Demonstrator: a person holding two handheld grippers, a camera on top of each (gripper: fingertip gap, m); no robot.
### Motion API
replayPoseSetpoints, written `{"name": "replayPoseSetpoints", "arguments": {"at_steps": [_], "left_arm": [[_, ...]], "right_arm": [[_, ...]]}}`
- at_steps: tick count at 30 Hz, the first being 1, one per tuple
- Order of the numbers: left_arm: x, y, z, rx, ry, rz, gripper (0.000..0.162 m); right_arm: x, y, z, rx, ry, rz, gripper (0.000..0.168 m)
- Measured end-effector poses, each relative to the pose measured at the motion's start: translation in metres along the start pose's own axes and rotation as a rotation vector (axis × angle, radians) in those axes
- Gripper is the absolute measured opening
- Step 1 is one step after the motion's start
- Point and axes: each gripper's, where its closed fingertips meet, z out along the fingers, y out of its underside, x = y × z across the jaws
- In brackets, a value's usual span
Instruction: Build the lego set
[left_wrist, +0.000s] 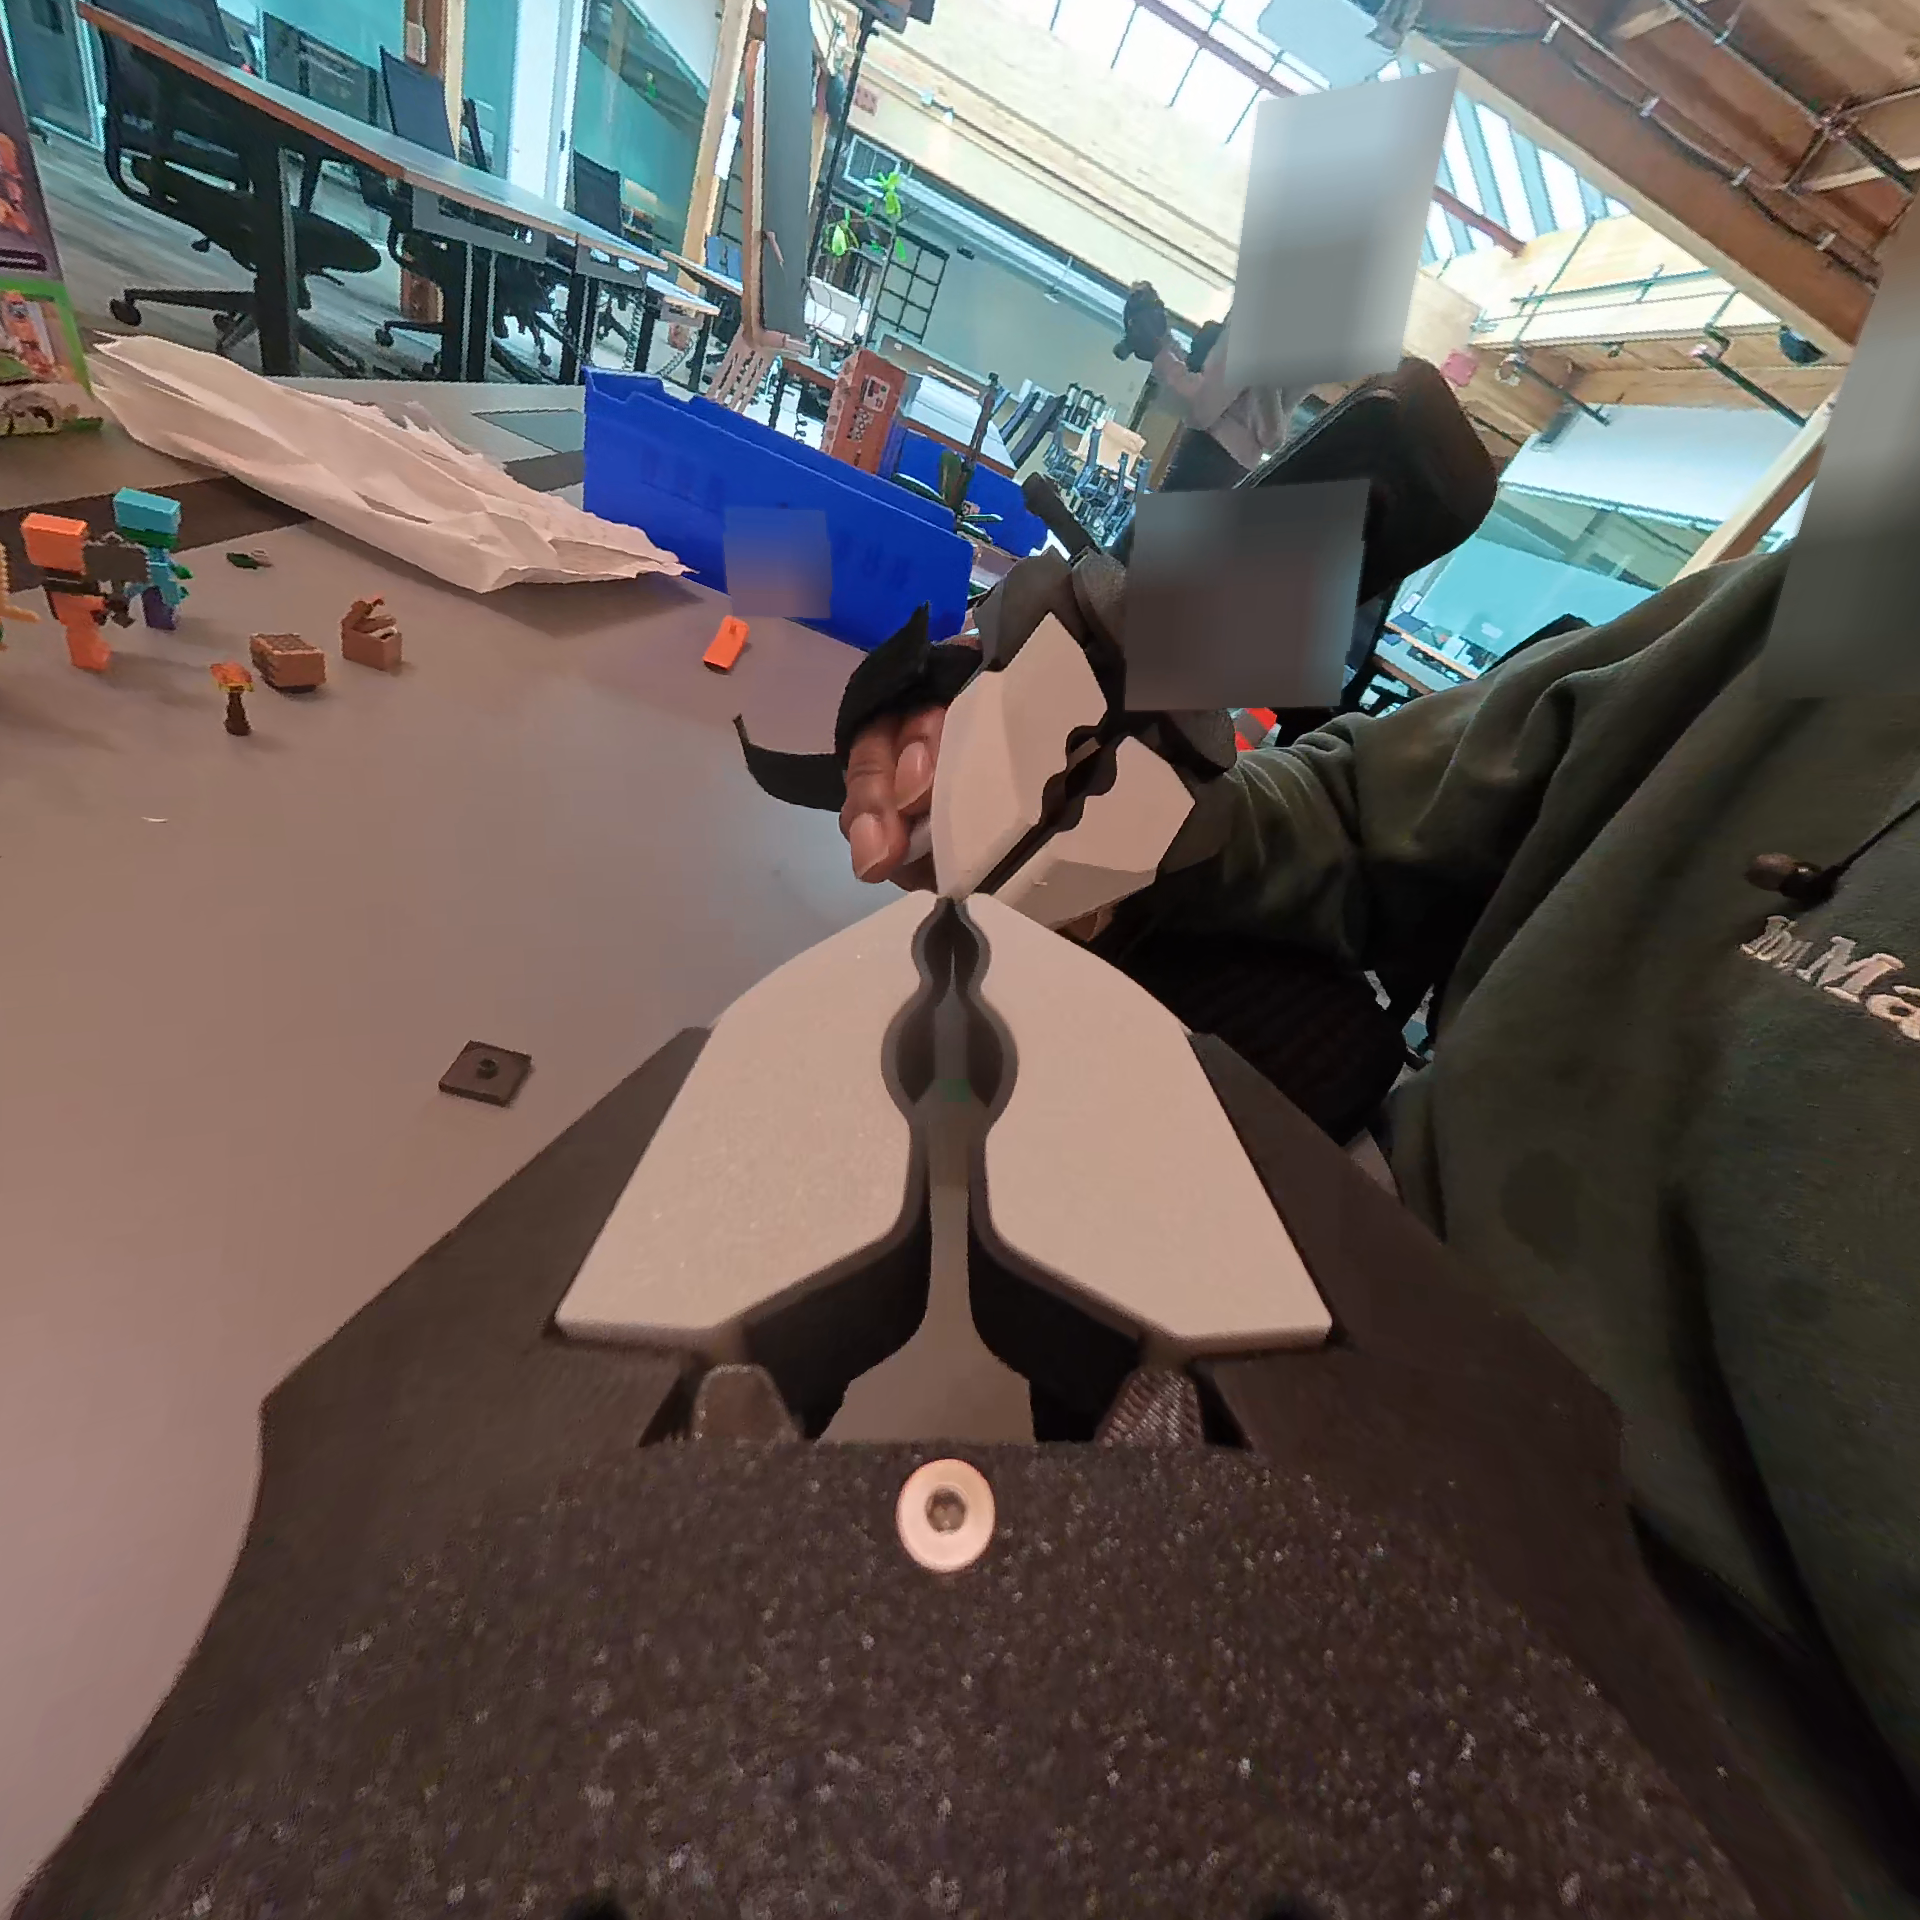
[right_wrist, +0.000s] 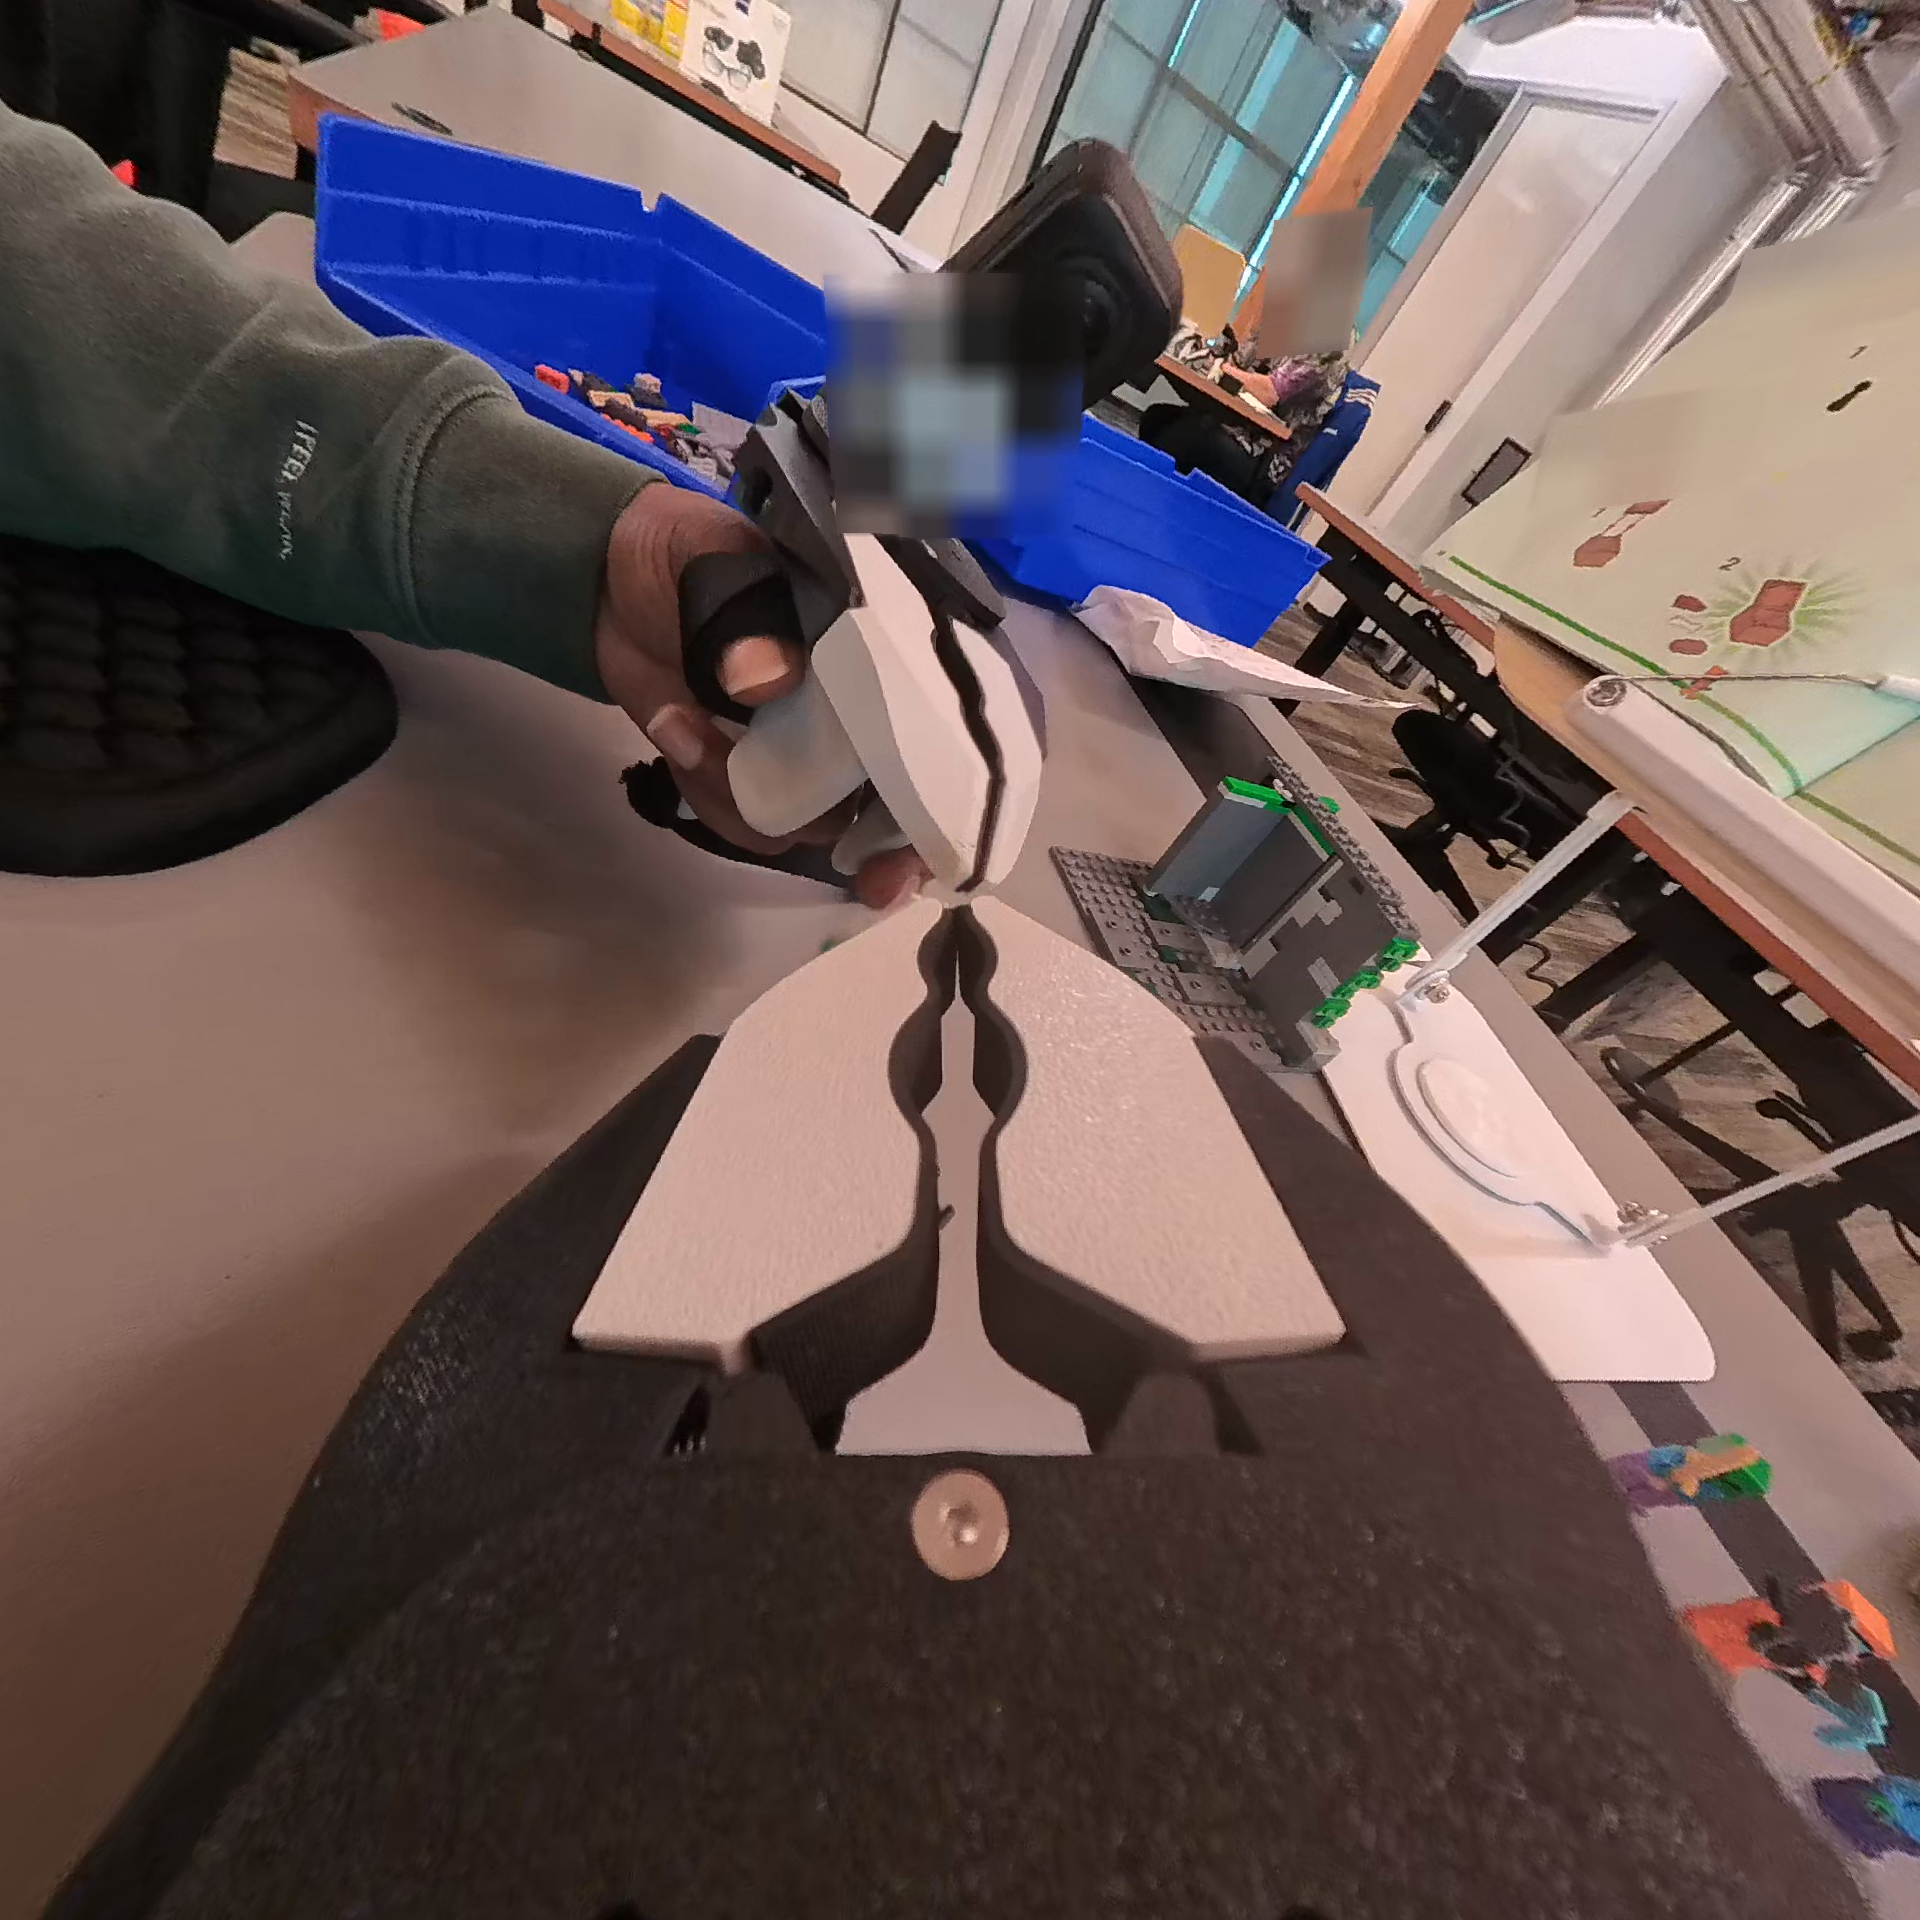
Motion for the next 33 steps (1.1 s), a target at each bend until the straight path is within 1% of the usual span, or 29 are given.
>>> {"name": "replayPoseSetpoints", "arguments": {"at_steps": [1,13,16,19,21,23,25,29,33], "left_arm": [[-0.001,0.001,0.0,-0.003,-0.003,-0.002,0.0],[-0.015,0.014,-0.007,-0.068,-0.088,0.012,0.0],[-0.026,0.022,-0.014,-0.14,-0.177,0.065,0.0],[-0.031,0.03,-0.022,-0.25,-0.266,0.155,0.0],[-0.02,0.037,-0.022,-0.348,-0.266,0.232,0.0],[0.0,0.046,-0.018,-0.45,-0.223,0.316,0.0],[0.025,0.06,-0.012,-0.557,-0.155,0.375,0.006],[0.078,0.098,0.0,-0.754,-0.005,0.431,0.011],[0.107,0.135,0.003,-0.91,0.055,0.461,0.011]], "right_arm": [[0.0,0.0,0.0,0.003,-0.002,0.005,0.0],[0.002,0.012,0.003,-0.019,-0.018,0.051,0.0],[-0.002,0.022,0.005,-0.059,-0.06,0.062,0.0],[-0.013,0.035,0.004,-0.121,-0.162,0.093,0.0],[-0.018,0.039,0.003,-0.137,-0.217,0.129,0.0],[-0.021,0.042,0.003,-0.141,-0.238,0.147,0.0],[-0.024,0.044,0.004,-0.144,-0.256,0.159,0.0],[-0.028,0.049,0.006,-0.156,-0.278,0.174,0.0],[-0.027,0.051,0.005,-0.157,-0.276,0.184,0.0]]}}
